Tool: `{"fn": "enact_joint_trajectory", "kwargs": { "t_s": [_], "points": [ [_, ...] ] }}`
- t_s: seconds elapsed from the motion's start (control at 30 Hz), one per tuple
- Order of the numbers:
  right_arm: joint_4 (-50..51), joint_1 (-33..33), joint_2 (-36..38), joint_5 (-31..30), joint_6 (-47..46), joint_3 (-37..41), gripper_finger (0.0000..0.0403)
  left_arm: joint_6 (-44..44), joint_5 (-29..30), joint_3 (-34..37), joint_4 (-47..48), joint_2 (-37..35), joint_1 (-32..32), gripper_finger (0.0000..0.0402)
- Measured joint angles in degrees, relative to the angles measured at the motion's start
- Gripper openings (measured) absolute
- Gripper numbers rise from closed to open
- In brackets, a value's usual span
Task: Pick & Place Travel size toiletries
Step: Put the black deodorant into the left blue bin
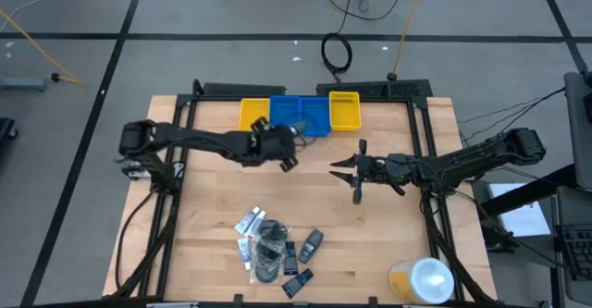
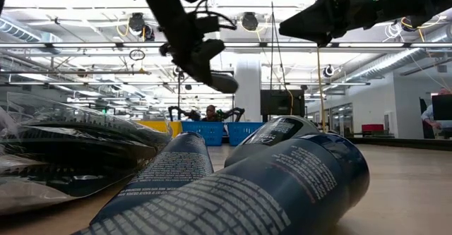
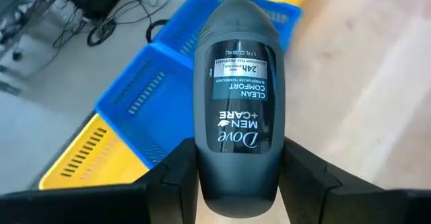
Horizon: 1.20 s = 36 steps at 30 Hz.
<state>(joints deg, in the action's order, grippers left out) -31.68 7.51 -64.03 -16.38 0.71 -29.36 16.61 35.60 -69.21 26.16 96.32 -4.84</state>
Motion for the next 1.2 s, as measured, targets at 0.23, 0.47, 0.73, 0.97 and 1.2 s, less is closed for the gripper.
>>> {"fn": "enact_joint_trajectory", "kwargs": {
  "t_s": [0.23,0.47,0.73,0.97,1.2],
  "points": [
    [-1.1,0.0,0.0,0.0,0.0,0.0,0.0095,3.8,-1.4,8.5,-11.1,-1.3,-6.9,0.0147],
    [-2.1,0.0,0.0,0.0,0.0,0.0,0.0095,6.2,-2.3,10.9,-16.5,-0.6,-13.2,0.0147],
    [-2.6,0.0,0.0,0.0,0.0,0.0,0.0094,6.5,-9.3,11.0,-23.9,2.9,-16.7,0.0147],
    [-2.6,0.1,0.0,0.0,0.0,0.0,0.0094,9.4,-8.6,11.0,-24.5,5.6,-17.2,0.0147],
    [-2.6,0.1,0.0,0.0,0.0,0.0,0.0096,10.5,-7.1,11.0,-24.3,5.7,-17.2,0.0176]
  ]
}}
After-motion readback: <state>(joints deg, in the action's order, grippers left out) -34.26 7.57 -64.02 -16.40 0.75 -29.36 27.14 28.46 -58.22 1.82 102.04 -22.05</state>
